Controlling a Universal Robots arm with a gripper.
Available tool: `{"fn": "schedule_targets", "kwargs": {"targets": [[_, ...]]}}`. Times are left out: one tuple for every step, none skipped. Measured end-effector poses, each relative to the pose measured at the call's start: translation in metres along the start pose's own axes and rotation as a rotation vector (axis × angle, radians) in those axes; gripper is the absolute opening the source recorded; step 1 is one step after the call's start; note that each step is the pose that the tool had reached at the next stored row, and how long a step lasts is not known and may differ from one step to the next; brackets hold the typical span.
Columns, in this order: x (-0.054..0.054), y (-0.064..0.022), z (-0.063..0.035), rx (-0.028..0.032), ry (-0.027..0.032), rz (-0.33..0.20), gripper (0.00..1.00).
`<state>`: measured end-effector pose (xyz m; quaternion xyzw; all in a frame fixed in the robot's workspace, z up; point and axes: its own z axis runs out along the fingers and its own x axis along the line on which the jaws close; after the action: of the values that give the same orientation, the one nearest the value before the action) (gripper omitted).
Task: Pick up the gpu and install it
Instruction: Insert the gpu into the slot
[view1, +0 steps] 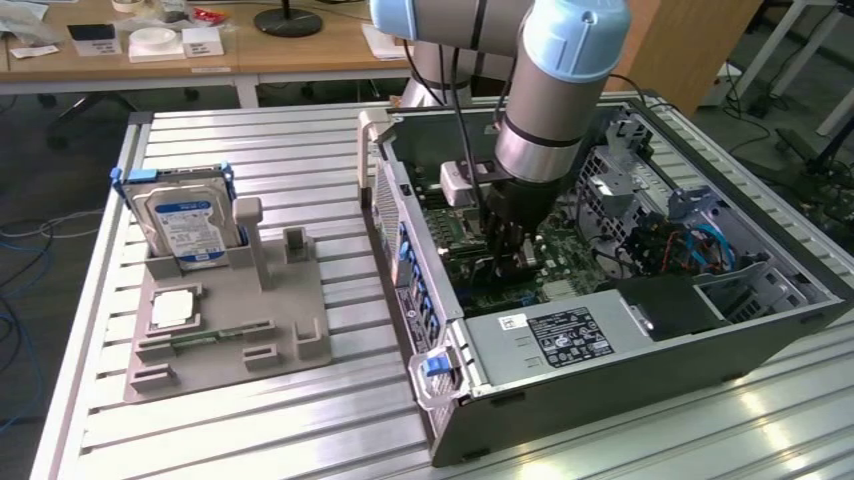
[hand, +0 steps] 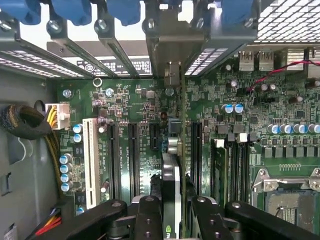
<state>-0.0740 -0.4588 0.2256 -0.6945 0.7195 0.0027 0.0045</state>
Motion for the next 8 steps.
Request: {"fn": "schedule_targets", "kwargs": {"targets": [[0.0, 0.0001, -0.0011, 0.0023, -0.0005, 0.0, 0.27], [0.0, 0.0, -0.0022, 0.0056, -0.0022, 0.0, 0.28], [-0.001, -0.0002, -0.0039, 0.0076, -0.0038, 0.0, 0.28], [0.0, -0.0001, -0.0072, 0.0083, -0.0026, 0.0, 0.33], [0.0, -0.0001, -0.0115, 0.0092, -0.0016, 0.0, 0.33], [0.0, -0.0001, -0.0157, 0.0098, -0.0016, 0.0, 0.33], [0.0, -0.0001, -0.0203, 0.0102, -0.0016, 0.0, 0.33], [0.0, -0.0001, -0.0248, 0.0105, -0.0015, 0.0, 0.33]]}}
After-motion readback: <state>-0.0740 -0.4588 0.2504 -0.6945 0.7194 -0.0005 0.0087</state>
